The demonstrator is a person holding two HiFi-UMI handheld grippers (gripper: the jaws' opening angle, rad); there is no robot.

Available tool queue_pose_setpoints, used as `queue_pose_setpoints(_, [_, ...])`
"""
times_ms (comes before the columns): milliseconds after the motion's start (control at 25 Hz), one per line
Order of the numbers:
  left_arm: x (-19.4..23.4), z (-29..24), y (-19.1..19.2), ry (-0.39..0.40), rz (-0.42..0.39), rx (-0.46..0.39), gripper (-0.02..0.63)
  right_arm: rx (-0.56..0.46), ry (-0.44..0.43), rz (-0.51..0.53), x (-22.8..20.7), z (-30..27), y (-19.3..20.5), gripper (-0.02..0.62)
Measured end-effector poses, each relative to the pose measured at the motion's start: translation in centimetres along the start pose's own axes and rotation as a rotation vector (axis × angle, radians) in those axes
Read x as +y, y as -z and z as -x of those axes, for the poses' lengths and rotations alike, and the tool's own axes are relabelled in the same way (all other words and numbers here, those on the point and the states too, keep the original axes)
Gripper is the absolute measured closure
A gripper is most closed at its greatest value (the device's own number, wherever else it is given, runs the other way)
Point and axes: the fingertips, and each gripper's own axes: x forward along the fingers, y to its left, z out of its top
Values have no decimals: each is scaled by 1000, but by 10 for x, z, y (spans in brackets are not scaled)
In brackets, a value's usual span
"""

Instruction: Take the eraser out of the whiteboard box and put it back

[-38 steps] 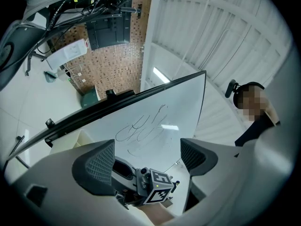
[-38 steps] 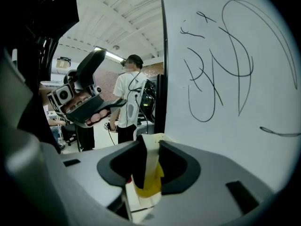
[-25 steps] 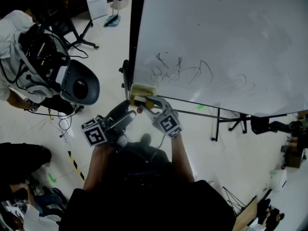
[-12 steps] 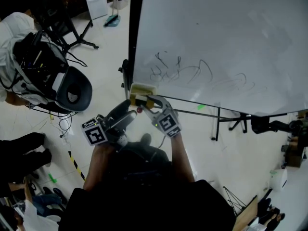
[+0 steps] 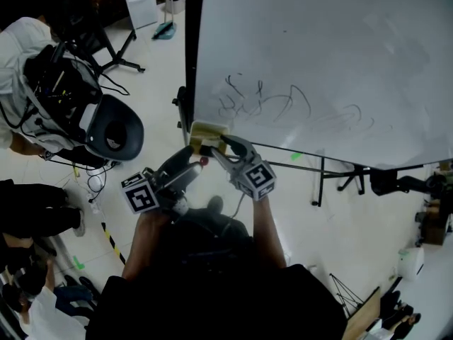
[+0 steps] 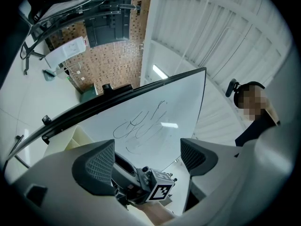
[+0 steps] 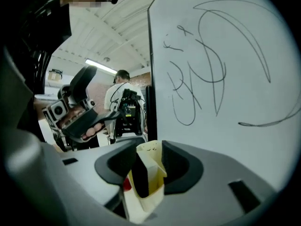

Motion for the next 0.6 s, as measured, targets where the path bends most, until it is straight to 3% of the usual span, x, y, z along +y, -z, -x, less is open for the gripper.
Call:
queue_pose_setpoints(400, [-8,-3,1,-21,-49,12,178,-323,-93,-388,-18,42,-49,425])
queue_pose_setpoints(600, [-11,-8,10,-24,-30,14,178,-446,-145,-479,-23,67,-76,442])
